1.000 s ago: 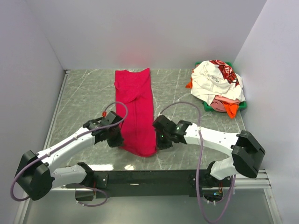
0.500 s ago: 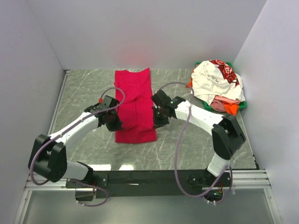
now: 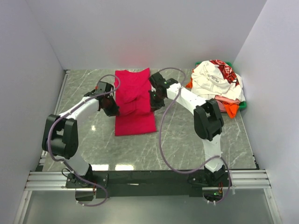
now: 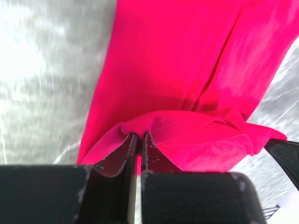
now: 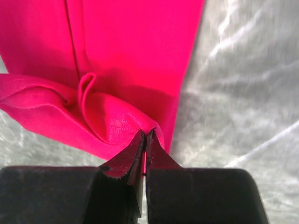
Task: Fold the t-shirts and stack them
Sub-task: Fold the tshirt
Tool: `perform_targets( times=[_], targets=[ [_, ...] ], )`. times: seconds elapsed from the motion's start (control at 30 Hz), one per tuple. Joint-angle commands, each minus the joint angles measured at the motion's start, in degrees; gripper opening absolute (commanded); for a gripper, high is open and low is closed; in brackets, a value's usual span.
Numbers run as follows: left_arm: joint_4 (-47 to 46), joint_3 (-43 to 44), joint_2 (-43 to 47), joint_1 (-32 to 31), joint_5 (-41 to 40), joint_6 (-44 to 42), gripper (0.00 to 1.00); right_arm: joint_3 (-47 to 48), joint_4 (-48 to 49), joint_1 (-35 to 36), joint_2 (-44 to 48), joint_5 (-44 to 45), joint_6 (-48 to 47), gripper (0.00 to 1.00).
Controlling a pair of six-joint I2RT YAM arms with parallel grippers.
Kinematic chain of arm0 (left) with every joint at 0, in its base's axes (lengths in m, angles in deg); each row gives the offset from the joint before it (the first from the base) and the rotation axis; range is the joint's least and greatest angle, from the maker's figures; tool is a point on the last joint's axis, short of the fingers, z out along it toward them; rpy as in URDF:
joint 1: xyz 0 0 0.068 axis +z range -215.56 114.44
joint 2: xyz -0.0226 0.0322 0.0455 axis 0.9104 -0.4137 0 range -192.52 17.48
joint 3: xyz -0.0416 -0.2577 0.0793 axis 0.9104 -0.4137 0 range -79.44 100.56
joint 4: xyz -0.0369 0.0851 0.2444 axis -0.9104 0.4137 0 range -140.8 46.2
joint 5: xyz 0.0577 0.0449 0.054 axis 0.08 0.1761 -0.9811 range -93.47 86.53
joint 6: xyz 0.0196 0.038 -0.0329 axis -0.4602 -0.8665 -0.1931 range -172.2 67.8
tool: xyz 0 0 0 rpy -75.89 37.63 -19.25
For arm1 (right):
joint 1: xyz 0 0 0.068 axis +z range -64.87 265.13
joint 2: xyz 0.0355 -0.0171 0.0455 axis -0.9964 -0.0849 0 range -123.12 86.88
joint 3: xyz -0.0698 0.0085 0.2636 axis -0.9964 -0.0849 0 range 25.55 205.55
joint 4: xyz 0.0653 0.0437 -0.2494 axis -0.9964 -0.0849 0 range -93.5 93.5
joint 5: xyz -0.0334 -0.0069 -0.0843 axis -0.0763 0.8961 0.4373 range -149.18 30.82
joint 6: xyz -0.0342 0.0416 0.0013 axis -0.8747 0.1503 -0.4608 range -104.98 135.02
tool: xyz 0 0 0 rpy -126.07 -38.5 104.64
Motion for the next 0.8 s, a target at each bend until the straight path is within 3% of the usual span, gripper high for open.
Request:
perform_targets(
  times=[0.0, 0.43, 0.77],
  targets=[
    [-3.6, 3.9, -1.7, 2.4, 2.7, -2.4, 0.00, 9.4, -3.8, -1.4, -3.8, -0.6, -2.6, 0.00],
    [-6.4, 13.2, -14.1, 7.0, 11.0, -5.6, 0.00, 22.8, -7.3, -5.3, -13.8, -3.0, -4.1, 0.00],
    [-4.4, 17.0, -17.0, 7.8, 8.0, -3.9, 0.00, 29.6, -8.3, -7.3, -19.5, -5.5, -5.5, 0.00]
  ],
)
